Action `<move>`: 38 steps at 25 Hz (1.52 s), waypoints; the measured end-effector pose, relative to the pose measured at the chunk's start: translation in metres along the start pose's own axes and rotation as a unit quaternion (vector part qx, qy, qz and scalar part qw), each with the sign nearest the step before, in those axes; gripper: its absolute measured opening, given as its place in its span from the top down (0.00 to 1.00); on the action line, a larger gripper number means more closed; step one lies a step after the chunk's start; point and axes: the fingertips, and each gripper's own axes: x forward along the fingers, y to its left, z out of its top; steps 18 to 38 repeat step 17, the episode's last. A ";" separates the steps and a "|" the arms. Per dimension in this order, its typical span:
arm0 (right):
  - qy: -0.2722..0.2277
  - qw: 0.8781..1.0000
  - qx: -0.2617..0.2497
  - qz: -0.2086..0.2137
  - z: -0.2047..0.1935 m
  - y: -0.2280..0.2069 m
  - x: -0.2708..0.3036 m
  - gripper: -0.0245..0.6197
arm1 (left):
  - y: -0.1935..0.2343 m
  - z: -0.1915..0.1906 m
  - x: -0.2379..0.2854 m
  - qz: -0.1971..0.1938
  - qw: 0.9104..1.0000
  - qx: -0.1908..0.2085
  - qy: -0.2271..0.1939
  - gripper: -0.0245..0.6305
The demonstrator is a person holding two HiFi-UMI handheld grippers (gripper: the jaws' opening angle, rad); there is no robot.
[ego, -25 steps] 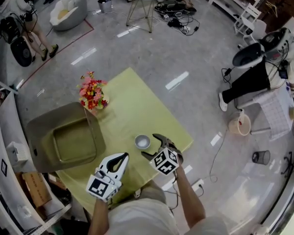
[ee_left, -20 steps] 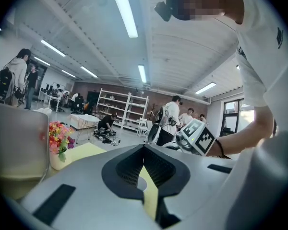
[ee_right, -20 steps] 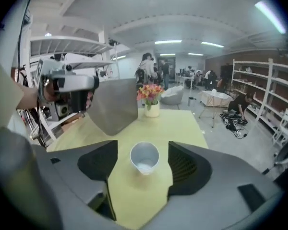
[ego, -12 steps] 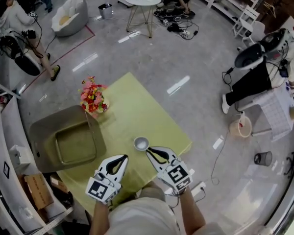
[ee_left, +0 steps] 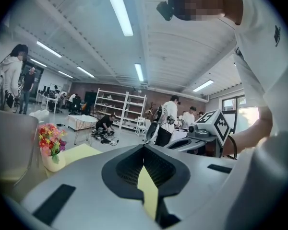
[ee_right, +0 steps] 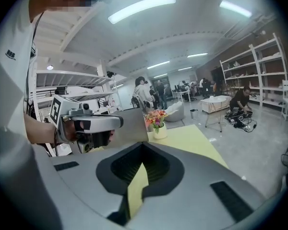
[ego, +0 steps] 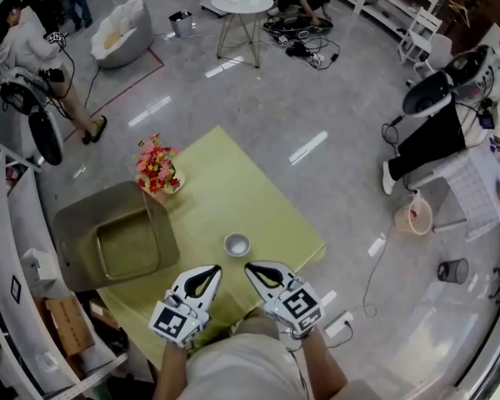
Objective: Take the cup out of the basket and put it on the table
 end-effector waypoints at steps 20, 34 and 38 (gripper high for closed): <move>-0.006 0.999 0.012 -0.031 -0.013 0.019 -0.002 0.95 | -0.006 -0.011 -0.021 -0.020 1.000 -0.018 0.009 0.95; -0.006 0.999 0.012 -0.031 -0.013 0.019 -0.002 0.95 | -0.006 -0.011 -0.021 -0.020 1.000 -0.018 0.009 0.95; -0.006 0.999 0.012 -0.031 -0.013 0.019 -0.002 0.95 | -0.006 -0.011 -0.021 -0.020 1.000 -0.018 0.009 0.95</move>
